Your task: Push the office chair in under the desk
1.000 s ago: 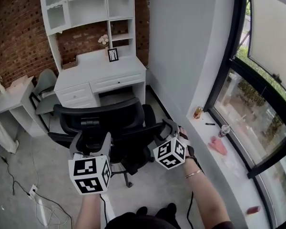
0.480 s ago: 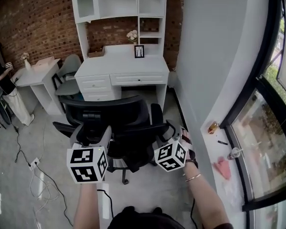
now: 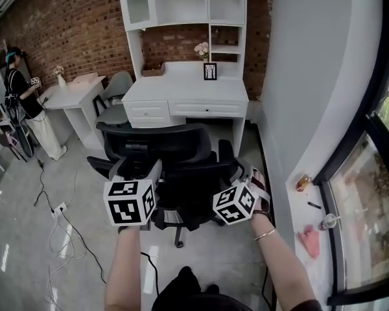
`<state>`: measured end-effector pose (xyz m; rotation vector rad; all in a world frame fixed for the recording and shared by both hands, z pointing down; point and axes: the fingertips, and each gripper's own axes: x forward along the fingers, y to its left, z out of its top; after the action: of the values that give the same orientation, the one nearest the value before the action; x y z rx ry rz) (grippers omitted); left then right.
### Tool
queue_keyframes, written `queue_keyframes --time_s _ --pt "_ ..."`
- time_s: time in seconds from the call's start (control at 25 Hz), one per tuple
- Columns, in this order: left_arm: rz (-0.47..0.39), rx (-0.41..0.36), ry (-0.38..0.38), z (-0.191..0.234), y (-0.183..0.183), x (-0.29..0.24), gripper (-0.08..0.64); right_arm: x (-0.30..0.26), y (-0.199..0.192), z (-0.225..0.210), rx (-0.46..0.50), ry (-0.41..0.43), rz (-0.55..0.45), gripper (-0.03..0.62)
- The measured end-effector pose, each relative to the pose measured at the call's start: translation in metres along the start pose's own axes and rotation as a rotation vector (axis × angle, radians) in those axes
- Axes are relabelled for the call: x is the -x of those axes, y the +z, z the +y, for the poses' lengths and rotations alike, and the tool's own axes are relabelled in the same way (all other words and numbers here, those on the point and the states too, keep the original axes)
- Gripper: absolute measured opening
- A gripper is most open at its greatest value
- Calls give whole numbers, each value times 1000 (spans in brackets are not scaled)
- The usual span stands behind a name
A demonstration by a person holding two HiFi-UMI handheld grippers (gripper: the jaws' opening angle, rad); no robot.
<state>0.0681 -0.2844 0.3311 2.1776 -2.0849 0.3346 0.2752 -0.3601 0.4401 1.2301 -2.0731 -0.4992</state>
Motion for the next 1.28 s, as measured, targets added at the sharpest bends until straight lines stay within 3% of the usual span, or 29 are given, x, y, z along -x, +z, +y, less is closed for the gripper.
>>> queue_keyframes --time_s 0.44,1.28 --pt "6 -12 38 3 13 -55 310 -49 1 -29 1 1 2 252" --pt "24 -16 16 24 50 -235 308 -209 7 -108 -6 -20 32 252"
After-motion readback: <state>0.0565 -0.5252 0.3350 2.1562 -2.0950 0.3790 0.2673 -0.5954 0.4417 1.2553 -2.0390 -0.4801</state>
